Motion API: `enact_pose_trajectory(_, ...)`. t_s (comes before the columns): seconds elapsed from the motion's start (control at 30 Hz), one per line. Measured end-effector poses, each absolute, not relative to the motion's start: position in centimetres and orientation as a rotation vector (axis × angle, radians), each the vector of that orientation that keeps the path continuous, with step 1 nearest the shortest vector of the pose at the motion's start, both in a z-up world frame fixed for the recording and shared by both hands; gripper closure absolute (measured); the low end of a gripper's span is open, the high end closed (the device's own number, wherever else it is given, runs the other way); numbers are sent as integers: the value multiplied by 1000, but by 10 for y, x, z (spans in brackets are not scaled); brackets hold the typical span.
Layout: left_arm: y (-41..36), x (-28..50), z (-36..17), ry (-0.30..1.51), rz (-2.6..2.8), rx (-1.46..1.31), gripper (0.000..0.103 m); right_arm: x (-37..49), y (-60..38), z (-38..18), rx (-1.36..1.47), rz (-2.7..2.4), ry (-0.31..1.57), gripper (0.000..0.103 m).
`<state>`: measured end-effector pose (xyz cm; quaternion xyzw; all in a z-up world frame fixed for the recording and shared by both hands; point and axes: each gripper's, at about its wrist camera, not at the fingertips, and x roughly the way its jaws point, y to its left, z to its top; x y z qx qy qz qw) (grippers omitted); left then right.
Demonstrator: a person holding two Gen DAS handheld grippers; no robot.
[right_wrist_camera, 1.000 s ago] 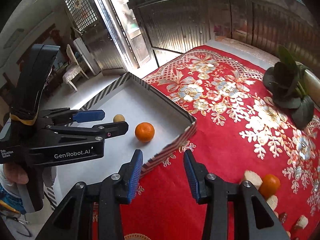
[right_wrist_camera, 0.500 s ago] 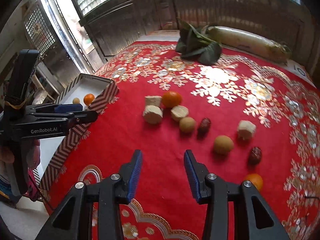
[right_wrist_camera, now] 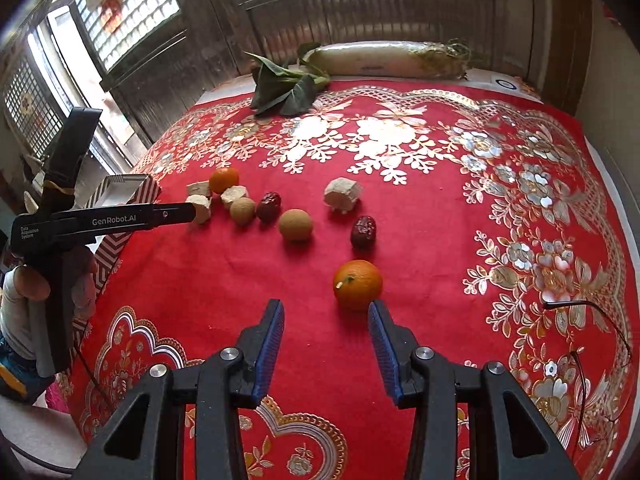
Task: Organize fruits
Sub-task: 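Withdraw both tools from the tray back over the tablecloth, then grasp pale cake piece with left tool while right tool grasps another orange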
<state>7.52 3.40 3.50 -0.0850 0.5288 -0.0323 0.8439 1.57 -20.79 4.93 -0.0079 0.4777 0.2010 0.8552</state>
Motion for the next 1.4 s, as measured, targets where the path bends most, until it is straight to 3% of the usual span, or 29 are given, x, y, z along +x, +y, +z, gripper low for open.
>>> enact_pose_trajectory(0.47,24,91,21,1134,-66,-126,41,47,-205,22,-17,418,1039,61)
enact_pose_trajectory(0.53,24,90,20,1126,-73,-125,41,49,-204,18,-31,411,1044,72)
enact_pose_trajectory(0.57,24,90,20,1121,-78,-123,42,48,-204,17,-34,414,1035,72)
enact_pose_trajectory(0.63,25,88,20,1112,-74,-106,58,47,-206,17,-20,418,1030,72)
enact_pose_trajectory(0.67,26,87,20,1113,-76,-103,71,47,-207,17,-9,420,1033,72)
enact_pose_trajectory(1.4,68,27,63,1079,33,-96,71,27,-124,54,-55,641,999,72)
